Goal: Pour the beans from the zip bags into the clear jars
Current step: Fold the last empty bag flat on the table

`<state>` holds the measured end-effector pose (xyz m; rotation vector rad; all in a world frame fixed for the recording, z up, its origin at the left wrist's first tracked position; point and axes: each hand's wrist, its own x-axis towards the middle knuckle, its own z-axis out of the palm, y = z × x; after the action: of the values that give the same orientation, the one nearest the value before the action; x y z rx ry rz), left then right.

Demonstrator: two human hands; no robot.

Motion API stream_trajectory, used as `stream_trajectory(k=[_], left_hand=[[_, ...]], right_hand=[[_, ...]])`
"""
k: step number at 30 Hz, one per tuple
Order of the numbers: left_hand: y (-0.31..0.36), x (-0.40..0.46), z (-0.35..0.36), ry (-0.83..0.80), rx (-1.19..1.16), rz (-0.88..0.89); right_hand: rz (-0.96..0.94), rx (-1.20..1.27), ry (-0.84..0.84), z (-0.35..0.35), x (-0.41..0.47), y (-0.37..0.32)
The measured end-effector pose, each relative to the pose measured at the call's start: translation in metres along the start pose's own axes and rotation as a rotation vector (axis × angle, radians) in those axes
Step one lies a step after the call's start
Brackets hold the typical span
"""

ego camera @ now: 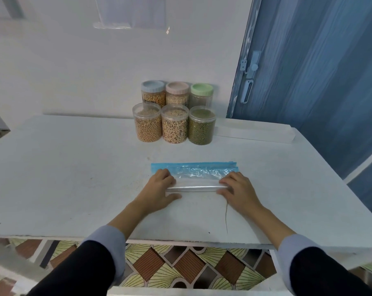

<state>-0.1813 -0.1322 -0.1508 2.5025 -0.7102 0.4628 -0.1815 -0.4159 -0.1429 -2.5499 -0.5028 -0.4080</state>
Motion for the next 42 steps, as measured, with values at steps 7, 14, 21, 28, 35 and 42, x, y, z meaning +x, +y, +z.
stream_trajectory(k=[7, 14, 21, 28, 35, 42], left_hand=[[0.01, 0.007, -0.003, 0.062, 0.257, 0.015], [0.024, 0.022, -0.01, -0.096, 0.456, -0.19], [0.016, 0.034, -0.002, -0.205, 0.486, -0.335], [0.013, 0.027, 0.005, 0.017, 0.621, -0.083], [0.014, 0.012, 0.002, 0.043, 0.464, 0.063], [0.009, 0.031, -0.008, 0.003, 0.463, -0.007]], right_hand=[[0.16, -0.015, -0.077, -0.009, 0.012, -0.016], [0.293, -0.309, -0.209, -0.005, 0.022, -0.025], [0.331, -0.506, -0.115, 0.013, 0.025, -0.034], [0.021, -0.425, 0.082, 0.022, 0.023, -0.033], [-0.144, -0.164, -0.083, 0.004, 0.01, -0.014], [-0.091, -0.354, -0.01, 0.008, 0.032, -0.02]])
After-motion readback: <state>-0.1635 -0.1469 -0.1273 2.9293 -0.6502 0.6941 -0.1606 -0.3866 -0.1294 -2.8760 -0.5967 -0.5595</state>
